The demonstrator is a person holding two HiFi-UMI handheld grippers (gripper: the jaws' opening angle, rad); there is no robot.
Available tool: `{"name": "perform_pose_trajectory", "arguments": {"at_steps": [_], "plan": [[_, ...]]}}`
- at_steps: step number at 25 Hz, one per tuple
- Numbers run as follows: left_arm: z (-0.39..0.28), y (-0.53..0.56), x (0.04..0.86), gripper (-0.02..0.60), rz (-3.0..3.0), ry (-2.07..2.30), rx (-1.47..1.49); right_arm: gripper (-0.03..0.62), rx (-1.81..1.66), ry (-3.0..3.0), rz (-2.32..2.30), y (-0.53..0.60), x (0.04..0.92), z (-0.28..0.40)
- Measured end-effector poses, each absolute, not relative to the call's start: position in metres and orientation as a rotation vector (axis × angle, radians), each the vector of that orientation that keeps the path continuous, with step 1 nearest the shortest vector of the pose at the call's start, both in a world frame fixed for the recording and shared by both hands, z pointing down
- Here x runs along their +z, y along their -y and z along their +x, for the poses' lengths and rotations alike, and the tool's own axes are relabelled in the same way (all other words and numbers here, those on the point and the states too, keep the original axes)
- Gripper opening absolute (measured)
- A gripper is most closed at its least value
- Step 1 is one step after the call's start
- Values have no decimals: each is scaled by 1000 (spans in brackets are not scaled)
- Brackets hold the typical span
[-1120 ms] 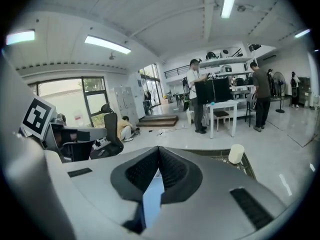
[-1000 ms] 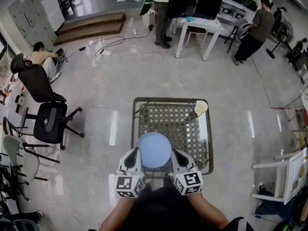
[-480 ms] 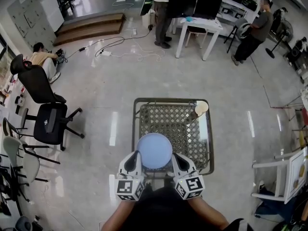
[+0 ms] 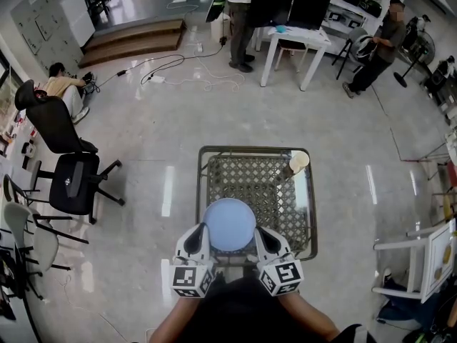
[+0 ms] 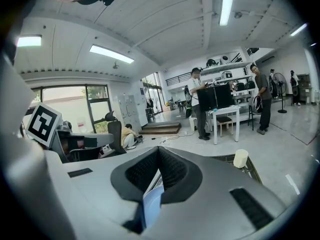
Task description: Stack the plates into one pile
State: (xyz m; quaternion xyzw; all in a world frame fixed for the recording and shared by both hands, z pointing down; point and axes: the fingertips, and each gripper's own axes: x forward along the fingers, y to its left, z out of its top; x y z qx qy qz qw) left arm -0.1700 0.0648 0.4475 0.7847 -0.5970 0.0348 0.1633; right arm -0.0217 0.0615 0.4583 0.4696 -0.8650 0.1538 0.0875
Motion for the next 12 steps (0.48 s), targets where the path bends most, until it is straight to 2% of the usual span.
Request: {"name": "perform_pose_trajectory", "arguments": {"at_steps": [12], "plan": [[-168,-67,450,17,2244,1687,98,9,476,2573,1407,-64,462,-21]]}}
